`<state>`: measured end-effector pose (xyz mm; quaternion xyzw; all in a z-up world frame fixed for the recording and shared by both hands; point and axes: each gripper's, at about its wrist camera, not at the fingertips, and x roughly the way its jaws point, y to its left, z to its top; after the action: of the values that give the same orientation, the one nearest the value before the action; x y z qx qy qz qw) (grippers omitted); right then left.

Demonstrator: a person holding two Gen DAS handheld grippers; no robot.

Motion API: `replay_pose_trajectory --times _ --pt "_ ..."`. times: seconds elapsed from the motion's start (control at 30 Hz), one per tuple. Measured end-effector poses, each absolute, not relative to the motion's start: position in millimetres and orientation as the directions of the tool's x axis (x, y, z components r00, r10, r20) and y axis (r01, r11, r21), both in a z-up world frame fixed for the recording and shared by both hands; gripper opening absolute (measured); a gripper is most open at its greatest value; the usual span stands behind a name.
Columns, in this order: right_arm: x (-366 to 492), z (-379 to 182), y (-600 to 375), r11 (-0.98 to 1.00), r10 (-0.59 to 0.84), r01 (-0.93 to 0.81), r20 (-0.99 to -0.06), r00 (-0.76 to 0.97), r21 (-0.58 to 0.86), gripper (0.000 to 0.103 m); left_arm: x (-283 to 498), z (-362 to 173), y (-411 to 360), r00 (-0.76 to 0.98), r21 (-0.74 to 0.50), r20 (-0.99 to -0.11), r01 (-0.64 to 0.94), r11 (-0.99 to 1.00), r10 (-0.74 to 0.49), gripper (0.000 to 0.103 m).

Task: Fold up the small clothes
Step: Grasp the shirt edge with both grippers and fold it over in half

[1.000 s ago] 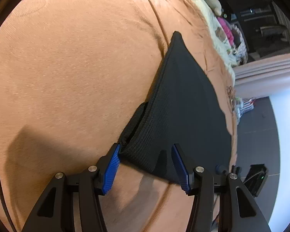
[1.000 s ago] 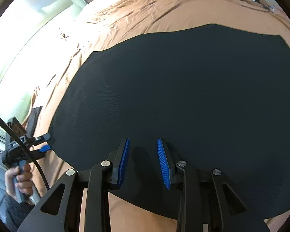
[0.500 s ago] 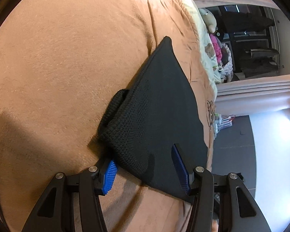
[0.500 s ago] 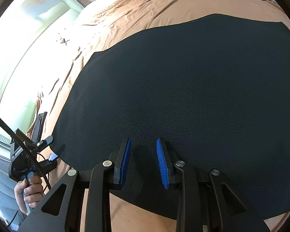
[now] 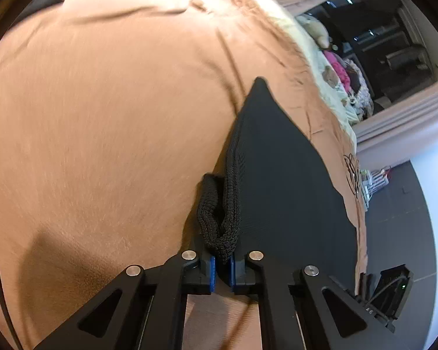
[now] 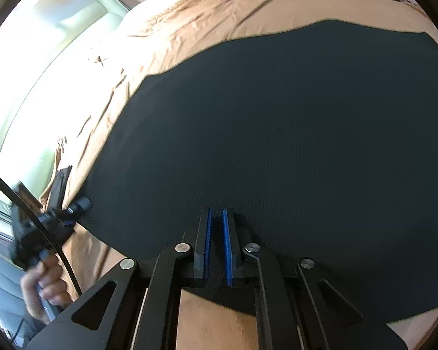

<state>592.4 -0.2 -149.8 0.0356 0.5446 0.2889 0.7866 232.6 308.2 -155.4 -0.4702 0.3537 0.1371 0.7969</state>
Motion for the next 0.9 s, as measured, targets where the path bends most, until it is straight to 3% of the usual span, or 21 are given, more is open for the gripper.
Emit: replay_pose_trajectory --times 0.43,0.9 --pt "562 -153 -27 0.851 0.483 -0.372 -0.831 0.276 0.371 0.000 296 -44 278 0.796 -0.646 -0.585 -0.342 0.682 -0.155 0.004" --pt "558 -168 -40 0.831 0.532 -0.324 -0.817 0.224 0.452 0.000 375 24 209 0.800 -0.636 -0.518 -0.125 0.762 -0.301 0.004"
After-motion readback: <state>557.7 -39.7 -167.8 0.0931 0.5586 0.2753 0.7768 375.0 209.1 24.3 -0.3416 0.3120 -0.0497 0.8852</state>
